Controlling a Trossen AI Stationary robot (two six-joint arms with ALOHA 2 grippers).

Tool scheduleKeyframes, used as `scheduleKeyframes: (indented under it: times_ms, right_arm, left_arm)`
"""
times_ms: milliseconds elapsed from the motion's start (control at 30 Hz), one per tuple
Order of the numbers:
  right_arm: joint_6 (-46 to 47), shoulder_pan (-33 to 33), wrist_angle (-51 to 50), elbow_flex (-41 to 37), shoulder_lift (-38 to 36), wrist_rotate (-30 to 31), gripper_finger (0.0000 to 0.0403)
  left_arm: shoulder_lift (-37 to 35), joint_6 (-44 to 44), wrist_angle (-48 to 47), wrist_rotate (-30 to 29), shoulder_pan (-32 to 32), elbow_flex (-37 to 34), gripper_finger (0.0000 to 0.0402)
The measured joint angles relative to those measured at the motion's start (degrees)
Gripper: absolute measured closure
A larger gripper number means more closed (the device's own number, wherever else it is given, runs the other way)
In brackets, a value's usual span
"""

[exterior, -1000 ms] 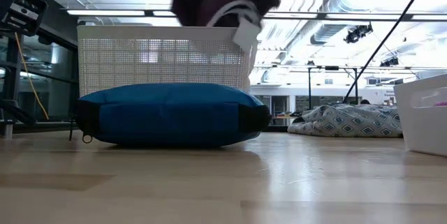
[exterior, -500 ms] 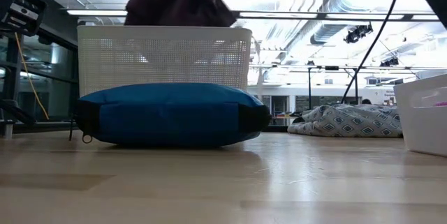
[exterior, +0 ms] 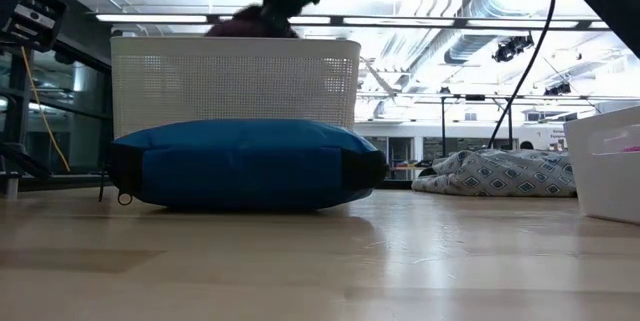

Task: Pick & Place Medicine items
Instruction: Put the violet patient gown into the white laundry bin

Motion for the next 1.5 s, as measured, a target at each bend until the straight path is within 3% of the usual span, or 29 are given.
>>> scheduleKeyframes:
  times_ms: [200,333,600,1500]
  right_arm:
    - [9.8,-0.6,-13.4,-1.2,0.0,-5.3,0.0399]
    - [13.2,-0.6,-16.4,-1.5,0.1,-6.5,0.0399]
    - [21.0,-1.9,-20.9,-1.6,0.1,-16.4,0.0399]
    - [25.0,-4.0,-23.2,-1.6,2.9,-17.2,0.0397]
  left_arm:
    - [0.0,0.0,0.0,0.0,0.0,0.0,0.0199]
    - [0.0,0.0,0.0,0.0,0.0,0.0,0.0199]
    - [0.0,0.0,0.0,0.0,0.0,0.0,0.0199]
    - [0.0,0.0,0.0,0.0,0.0,0.0,0.0199]
